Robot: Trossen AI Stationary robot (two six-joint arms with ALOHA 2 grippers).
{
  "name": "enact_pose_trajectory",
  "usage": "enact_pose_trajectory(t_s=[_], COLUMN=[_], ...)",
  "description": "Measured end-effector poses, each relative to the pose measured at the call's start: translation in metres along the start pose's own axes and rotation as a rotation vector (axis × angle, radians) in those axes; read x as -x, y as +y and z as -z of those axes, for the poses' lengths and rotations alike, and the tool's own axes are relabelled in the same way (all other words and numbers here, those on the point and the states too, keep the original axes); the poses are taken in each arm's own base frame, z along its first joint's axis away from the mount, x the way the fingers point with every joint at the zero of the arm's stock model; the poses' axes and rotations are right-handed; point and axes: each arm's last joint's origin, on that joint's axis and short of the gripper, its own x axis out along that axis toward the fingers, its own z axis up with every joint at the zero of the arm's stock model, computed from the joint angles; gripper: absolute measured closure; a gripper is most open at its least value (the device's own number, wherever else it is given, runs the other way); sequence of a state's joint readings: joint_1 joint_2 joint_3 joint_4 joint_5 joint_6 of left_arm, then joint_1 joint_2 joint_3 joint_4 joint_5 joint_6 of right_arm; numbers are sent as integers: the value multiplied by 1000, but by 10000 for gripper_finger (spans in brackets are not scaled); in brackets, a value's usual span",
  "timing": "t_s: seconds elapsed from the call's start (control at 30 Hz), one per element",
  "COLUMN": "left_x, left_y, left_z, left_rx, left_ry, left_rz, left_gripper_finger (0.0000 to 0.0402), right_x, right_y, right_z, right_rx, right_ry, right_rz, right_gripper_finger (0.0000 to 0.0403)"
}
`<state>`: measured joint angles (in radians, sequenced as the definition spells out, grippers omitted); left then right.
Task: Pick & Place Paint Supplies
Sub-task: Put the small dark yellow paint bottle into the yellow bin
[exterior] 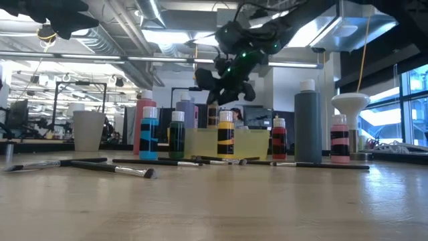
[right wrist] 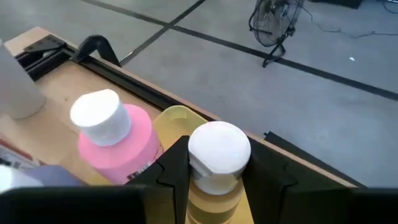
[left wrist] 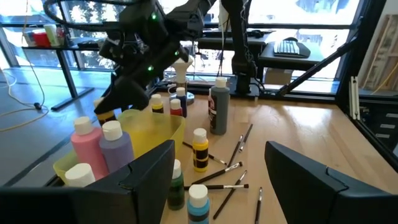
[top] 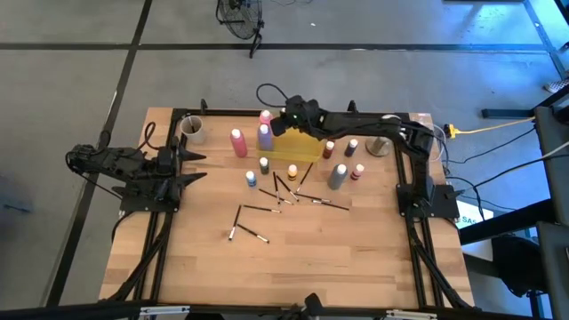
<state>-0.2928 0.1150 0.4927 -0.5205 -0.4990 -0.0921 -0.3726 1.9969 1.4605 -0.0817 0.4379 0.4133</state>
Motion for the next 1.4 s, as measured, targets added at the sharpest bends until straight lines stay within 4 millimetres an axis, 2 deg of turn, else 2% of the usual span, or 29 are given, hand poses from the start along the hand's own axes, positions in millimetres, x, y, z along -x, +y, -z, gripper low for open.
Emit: enact_pose_trajectory(t_s=[0.33, 0.6, 1.17, 1.4], left_x=[0, 0, 0, 0], left_y=[0, 0, 0, 0], left_z=[0, 0, 0, 0], left_rx=[0, 0, 0, 0], left_ry=[0, 0, 0, 0], left_rz=[-1, -1, -1, -1], left_gripper_finger=[155, 155, 155, 155], right_x=[-18, -21, -22, -20], right_y=[-6, -8, -10, -21], right_z=[16, 25, 22, 10], right_rx=[-36, -62, -37, -27], right_ry=[20, -4, -36, -55], right_rz=[42, 18, 34, 53], right_gripper_finger=[288, 288, 288, 288])
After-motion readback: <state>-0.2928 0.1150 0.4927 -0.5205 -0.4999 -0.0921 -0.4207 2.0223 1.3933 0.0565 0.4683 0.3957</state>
